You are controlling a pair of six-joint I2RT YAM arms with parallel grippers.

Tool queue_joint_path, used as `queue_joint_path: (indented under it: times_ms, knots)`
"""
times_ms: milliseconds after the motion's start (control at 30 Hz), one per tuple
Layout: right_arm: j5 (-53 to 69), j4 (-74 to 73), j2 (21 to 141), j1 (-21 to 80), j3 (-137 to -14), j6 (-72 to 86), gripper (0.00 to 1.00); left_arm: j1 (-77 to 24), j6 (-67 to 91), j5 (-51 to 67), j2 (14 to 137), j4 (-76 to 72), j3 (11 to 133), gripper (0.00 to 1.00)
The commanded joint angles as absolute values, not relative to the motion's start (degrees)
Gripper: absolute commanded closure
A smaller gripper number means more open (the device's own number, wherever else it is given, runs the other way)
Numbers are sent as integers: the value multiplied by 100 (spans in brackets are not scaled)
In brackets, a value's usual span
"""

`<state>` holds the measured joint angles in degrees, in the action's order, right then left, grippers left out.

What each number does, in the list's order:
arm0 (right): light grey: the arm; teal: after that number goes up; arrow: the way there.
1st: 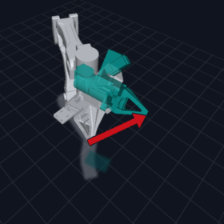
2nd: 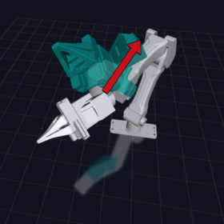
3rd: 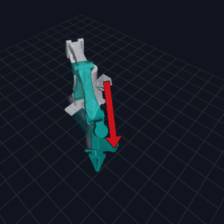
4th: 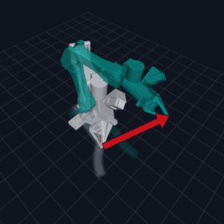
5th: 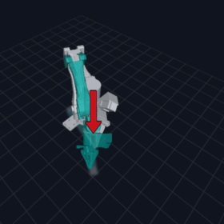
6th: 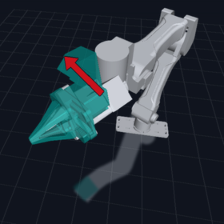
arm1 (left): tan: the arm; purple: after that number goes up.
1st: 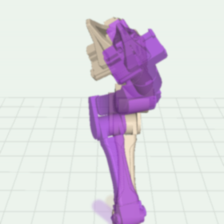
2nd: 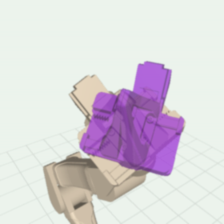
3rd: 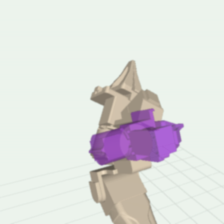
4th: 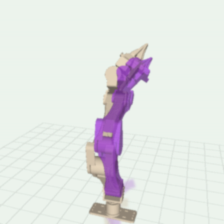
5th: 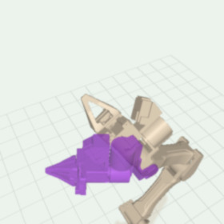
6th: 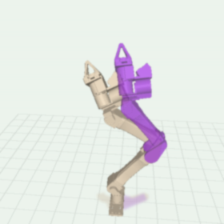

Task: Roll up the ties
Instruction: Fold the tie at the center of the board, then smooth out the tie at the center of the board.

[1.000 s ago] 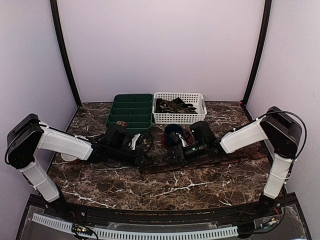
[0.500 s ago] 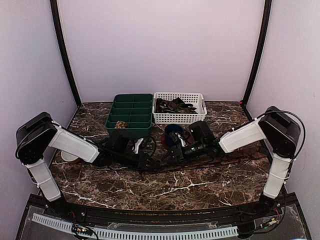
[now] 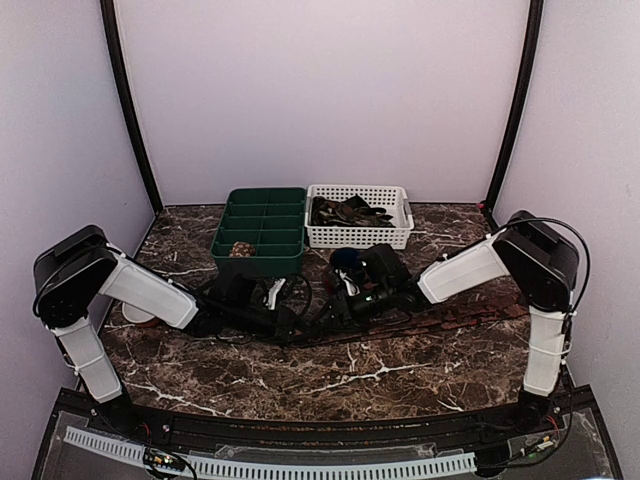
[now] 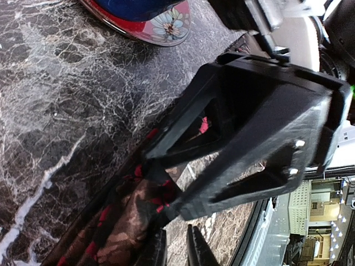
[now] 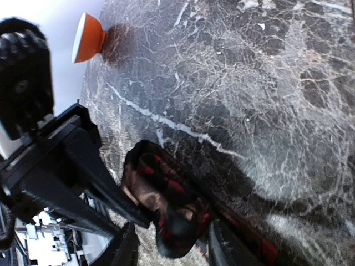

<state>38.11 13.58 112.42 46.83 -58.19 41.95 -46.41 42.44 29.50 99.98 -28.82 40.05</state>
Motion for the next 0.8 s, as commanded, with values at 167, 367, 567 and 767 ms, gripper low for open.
queue_joint_path:
  times_ms: [167, 367, 567, 767]
  knots:
    - [3463, 926, 11435, 4775, -5953, 3939, 91, -4658, 3006, 2616, 9281, -2092, 4026, 62]
    - [3462, 1141, 11252, 4779, -5832, 3988, 96, -4658, 1258, 2170, 8598, -1425, 3962, 28]
    - [3506, 1328, 11268, 4781, -5748, 4068, 96, -4665, 36, 1864, 8603, -1957, 3620, 23]
    - [3531, 1414, 11238, 4773, -5700, 4159, 96, -4709, -1027, 2080, 9163, -2740, 3526, 17]
